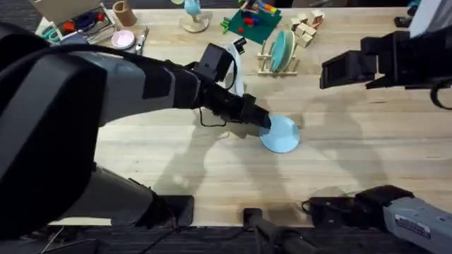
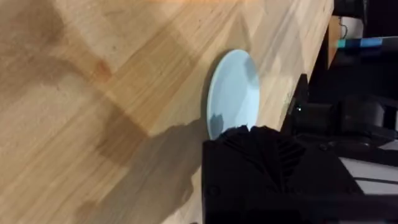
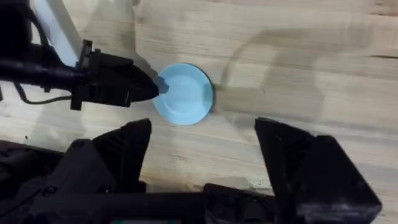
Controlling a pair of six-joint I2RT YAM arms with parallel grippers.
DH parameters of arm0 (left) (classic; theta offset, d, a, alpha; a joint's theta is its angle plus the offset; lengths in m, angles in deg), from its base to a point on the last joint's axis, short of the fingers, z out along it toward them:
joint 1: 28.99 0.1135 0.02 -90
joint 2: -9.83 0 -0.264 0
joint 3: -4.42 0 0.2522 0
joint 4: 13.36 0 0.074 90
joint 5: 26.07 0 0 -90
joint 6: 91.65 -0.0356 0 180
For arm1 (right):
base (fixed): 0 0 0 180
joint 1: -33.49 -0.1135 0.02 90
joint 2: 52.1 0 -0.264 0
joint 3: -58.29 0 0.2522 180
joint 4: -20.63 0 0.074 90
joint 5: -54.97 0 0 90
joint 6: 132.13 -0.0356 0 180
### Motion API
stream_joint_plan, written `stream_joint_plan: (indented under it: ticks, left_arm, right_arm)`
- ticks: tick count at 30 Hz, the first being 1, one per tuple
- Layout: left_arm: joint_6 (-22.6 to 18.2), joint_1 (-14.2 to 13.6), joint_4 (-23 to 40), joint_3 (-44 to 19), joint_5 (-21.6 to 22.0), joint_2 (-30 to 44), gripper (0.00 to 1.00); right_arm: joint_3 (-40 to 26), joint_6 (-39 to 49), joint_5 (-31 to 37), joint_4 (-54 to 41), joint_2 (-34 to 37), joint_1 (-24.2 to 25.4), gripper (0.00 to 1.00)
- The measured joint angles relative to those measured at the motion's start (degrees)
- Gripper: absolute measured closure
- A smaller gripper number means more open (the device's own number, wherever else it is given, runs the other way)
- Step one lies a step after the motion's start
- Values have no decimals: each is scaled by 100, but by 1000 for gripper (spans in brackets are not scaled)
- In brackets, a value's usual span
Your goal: Pick up the plates from the table one by one and place each into a slot on the dish rack.
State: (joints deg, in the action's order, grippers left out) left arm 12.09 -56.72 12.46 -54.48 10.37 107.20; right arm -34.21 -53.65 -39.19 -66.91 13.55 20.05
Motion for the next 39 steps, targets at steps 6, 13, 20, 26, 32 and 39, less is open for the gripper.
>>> stream_joint_plan:
  ticks: [6, 13, 20, 26, 32, 39]
  left_arm:
    - [4, 0, -72, 0, 7, 15, 957]
    - [6, -90, -116, 0, 46, 276, 957]
    - [22, -140, -252, 2, 44, 388, 957]
    - [199, -140, -395, 0, 66, 471, 957]
    - [477, -139, -421, -4, 173, 522, 959]
    - [579, -151, -424, -7, 202, 522, 959]
  right_arm:
    - [0, 2, 2, 0, -2, 0, 7]
    - [0, 2, 0, 0, -2, 0, 7]
    - [0, 2, 0, 0, -1, 0, 7]
    - [0, 2, 0, 0, -1, 0, 7]
    - [0, 2, 1, -2, 0, 0, 7]
    - [0, 2, 0, 0, 0, 0, 8]
